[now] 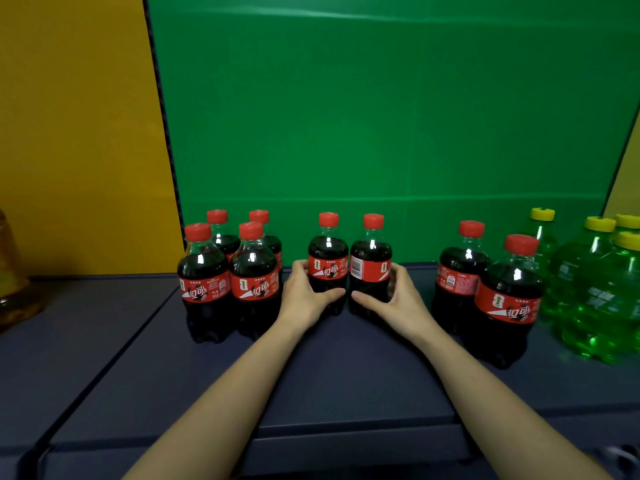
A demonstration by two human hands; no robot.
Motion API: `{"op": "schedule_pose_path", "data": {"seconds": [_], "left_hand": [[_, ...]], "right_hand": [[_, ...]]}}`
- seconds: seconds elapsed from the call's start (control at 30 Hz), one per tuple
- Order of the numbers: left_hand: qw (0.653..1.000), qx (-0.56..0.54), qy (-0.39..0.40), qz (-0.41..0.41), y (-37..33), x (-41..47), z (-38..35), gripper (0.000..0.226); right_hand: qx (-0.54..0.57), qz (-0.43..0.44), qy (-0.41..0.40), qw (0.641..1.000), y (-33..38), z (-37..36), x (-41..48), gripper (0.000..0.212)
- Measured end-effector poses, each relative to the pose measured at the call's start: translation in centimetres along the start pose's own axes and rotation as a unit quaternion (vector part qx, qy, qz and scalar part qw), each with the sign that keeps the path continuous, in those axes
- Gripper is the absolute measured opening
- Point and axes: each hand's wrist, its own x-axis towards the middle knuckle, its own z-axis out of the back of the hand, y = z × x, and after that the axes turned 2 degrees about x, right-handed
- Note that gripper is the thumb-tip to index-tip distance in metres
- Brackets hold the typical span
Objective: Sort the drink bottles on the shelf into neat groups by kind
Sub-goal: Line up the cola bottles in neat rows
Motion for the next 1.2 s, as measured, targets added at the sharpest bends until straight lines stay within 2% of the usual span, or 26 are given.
{"op": "schedule_pose_path", "data": {"seconds": [0.1, 0.33, 0.63, 1.2], "left_hand": [[1.0, -0.003, 0.0, 0.0, 0.1, 0.1, -0.1, 0.066], [1.0, 0.019, -0.009, 0.0, 0.4, 0.1, -0.1, 0.063], [0.992, 0.112, -0.047, -0.016, 0.2, -0.3, 0.0, 0.062], [0.987, 0.146, -0.067, 0.008, 0.4, -0.2, -0.7, 0.071]], "right_hand": [[0.058, -0.02, 0.033, 0.998, 0.1, 0.2, 0.1, 0.077], [-0.026, 0.015, -0.006, 1.0, 0.0, -0.2, -0.2, 0.078], [-0.092, 0.052, -0.019, 0.994, 0.4, -1.4, 0.1, 0.076], [-0.099, 0.044, 0.009, 0.994, 0.5, -2.7, 1.2, 0.078]]}}
